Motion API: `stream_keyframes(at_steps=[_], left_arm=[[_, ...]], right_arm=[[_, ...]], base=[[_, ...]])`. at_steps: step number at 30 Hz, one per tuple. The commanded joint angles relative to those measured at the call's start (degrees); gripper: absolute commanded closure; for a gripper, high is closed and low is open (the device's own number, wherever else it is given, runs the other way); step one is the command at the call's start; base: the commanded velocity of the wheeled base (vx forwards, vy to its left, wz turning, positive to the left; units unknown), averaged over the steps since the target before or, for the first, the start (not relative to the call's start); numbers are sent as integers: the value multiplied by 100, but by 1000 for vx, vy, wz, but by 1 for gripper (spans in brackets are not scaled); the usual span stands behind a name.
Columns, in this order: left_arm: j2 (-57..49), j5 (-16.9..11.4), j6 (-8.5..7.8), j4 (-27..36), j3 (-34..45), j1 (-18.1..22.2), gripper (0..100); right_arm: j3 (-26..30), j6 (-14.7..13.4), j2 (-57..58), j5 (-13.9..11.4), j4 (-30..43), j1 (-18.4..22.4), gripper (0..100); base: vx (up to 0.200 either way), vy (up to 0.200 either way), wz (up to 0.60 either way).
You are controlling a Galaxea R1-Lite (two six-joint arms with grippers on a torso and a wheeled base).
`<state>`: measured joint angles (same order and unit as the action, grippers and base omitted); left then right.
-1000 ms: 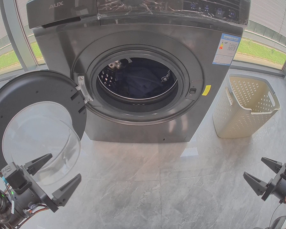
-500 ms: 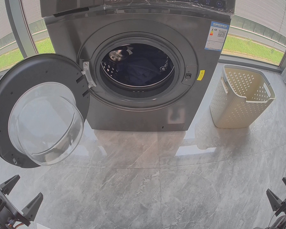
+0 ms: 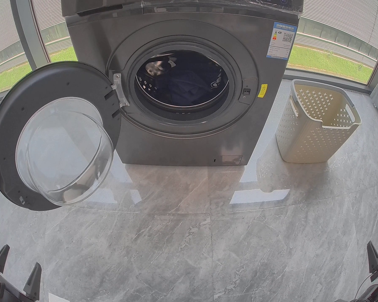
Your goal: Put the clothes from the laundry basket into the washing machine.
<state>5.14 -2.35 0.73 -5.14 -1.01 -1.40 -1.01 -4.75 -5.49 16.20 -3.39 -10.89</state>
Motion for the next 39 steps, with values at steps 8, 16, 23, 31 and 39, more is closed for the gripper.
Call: stream_keyframes(at_steps=[8,16,23,31,39], left_arm=[[-514,648,-64,233,101,149,0],[-514,86,-152,558,101,149,0],[-514,95,-82,523,101,140,0],[-514,95,-108,523,101,149,0],[-514,95,-100,523,101,140,0]], right_arm=[[92,177,4,226,5,403,0],[92,273,92,94,31,772,0],[101,519,549,-1339,49,1053,0],[101,352,549,-1585,295,1062,0],[48,449,549,-1813,497,1045,0]], base=[[0,0,0],[0,0,0],[0,0,0],[0,0,0],[0,200,0]])
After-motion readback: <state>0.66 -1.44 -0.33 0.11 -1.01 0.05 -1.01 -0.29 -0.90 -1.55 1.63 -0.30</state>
